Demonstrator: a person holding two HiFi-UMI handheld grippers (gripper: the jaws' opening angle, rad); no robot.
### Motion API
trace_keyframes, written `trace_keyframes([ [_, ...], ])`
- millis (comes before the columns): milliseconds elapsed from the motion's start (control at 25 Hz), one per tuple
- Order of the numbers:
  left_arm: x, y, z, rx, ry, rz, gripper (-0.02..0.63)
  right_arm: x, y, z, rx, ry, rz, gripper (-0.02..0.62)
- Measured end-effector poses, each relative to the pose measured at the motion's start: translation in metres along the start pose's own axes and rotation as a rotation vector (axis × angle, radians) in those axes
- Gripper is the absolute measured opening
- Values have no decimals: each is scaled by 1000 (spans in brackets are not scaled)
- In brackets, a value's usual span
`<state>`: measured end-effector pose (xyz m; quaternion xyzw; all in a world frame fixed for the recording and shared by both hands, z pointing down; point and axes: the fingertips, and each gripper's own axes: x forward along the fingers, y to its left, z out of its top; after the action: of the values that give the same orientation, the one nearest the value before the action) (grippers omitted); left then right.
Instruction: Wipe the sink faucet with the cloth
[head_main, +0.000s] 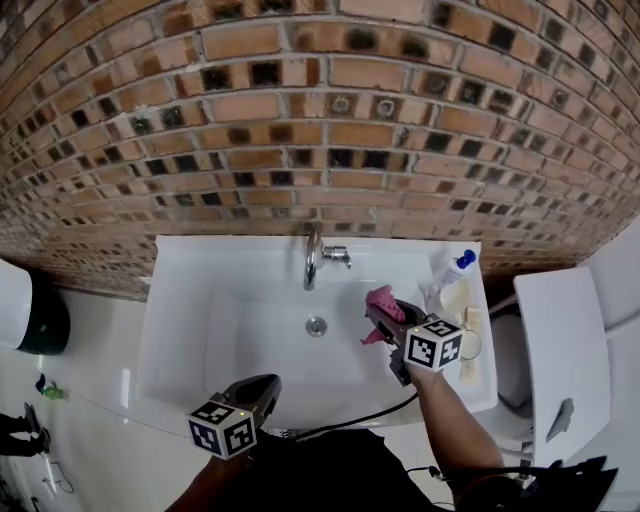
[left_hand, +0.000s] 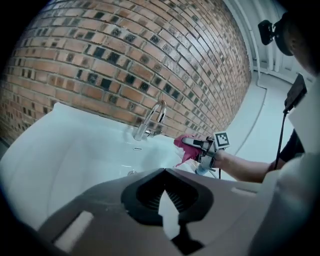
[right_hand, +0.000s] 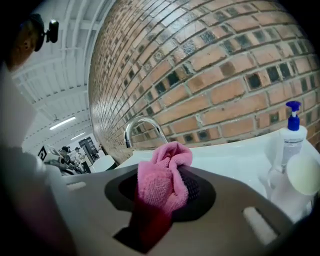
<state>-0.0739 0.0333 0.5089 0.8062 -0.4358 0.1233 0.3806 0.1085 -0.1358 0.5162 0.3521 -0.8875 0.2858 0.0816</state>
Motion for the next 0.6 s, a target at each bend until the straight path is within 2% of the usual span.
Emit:
trace_keyframes([
  [200, 23, -9, -16, -26, 51, 70, 3, 41, -32, -6, 6, 54, 73, 137],
  [440, 50, -21, -27, -41, 110, 115, 3, 80, -57, -1, 8, 80, 157, 135],
  [600, 53, -14, -20, -75, 105, 168, 3, 107, -70, 9, -32, 91, 190, 135],
])
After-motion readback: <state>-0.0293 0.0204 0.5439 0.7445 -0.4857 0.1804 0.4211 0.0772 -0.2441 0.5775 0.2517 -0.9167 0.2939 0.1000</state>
